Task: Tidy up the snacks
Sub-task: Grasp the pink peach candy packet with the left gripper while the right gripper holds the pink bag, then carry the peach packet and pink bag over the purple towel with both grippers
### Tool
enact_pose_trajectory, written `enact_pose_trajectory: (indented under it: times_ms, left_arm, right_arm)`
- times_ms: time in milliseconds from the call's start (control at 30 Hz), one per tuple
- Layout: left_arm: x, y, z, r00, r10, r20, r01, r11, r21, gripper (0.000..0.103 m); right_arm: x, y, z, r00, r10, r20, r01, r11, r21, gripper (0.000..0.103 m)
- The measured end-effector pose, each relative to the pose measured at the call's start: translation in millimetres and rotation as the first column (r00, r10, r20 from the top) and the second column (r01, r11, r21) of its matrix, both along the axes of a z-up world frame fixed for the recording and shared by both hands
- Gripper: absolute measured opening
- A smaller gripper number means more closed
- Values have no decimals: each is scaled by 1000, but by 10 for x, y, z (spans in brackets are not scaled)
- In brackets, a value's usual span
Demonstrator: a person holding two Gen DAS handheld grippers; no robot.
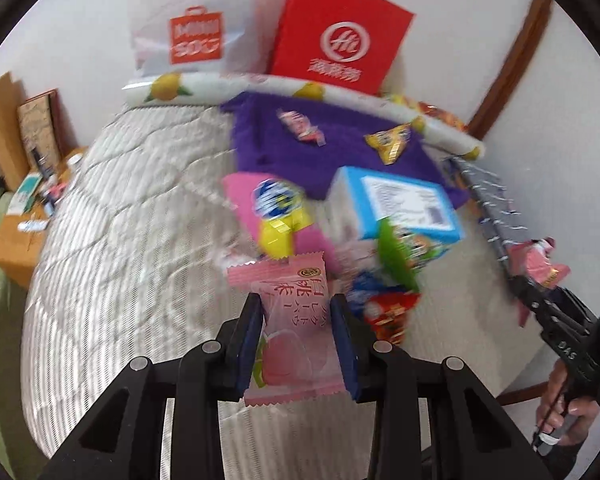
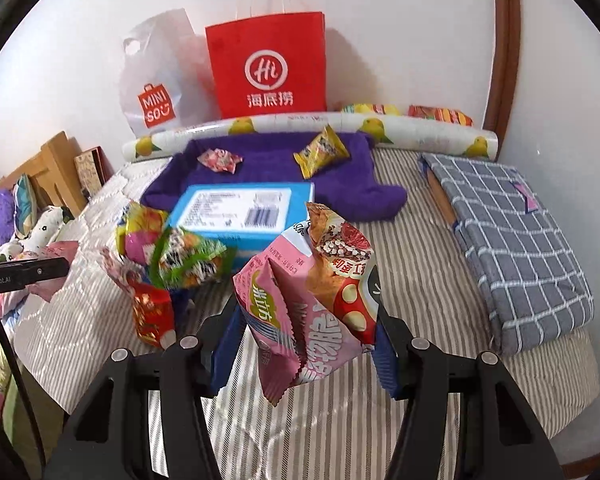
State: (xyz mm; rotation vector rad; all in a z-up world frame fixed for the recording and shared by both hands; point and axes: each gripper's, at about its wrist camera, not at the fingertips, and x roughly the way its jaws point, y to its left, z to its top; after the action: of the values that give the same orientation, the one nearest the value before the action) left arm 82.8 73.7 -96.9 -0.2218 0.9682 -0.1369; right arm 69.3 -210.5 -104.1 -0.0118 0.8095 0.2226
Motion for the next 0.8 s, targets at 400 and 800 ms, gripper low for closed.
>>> enact_pose_trajectory:
  times_ms: [400,800]
  left_arm:
    - [519,-457,381,988,-139,68,143,988,-64,33]
    - [1016,-412,461,990,-116,78,119,992,-30,33]
  right_arm:
    - [463,158,354,999,26,28,-26,999,25,57]
    - [1015,216,471,998,30,48,-32,999,27,57]
